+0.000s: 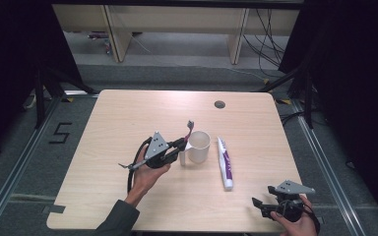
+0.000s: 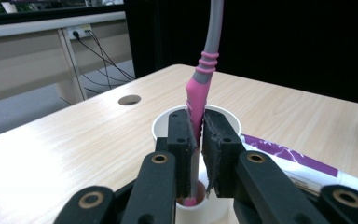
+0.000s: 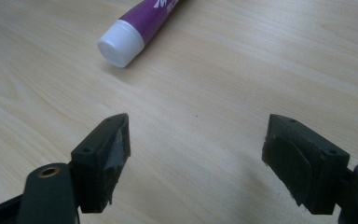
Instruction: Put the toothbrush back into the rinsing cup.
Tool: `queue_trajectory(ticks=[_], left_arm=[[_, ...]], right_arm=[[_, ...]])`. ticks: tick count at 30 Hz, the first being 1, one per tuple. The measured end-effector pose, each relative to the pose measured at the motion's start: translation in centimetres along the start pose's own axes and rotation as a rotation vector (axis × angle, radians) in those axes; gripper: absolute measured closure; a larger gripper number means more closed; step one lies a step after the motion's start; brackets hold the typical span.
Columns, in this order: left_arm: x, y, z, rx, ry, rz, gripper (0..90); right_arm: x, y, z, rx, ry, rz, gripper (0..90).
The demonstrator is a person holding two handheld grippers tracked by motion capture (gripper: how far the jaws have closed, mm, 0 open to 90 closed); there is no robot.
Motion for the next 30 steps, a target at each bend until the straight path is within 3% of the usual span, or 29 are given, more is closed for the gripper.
queue_trajectory(ticks=[6,8,10,14,23,30], left_arm=[[0.1,0.1,0.0,-0.007,-0.002,-0.003,73.5],[0.2,0.3,-0.1,-0.016,0.0,-0.016,66.5],[0.2,0.4,-0.1,-0.012,0.017,-0.031,53.9],[0.2,1.0,-0.2,-0.011,0.037,-0.06,41.5],[0.4,2.6,-0.2,-0.024,0.054,-0.052,31.1],[0.7,4.5,0.3,-0.06,0.111,-0.029,25.8]], right_arm=[[0.0,0.0,0.0,-0.001,-0.006,-0.006,23.8],[0.0,0.0,0.0,-0.001,-0.013,-0.009,23.8],[0.0,0.0,0.0,-0.002,-0.014,-0.006,23.8],[0.0,0.0,0.0,-0.003,-0.016,-0.011,23.8],[-0.1,-0.1,0.0,0.005,-0.032,-0.001,23.8],[0.2,0.1,-0.1,0.021,-0.003,0.003,24.1]])
Point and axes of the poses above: each handheld gripper's, and its own axes: y roughly backward along the jaws, z roughly out of its underside, x roughly to its right, the point moved 1 cm from there along -y, roughly forward along the jaws, and after that the axes turned 12 degrees about -x, right-handed, at the moved point
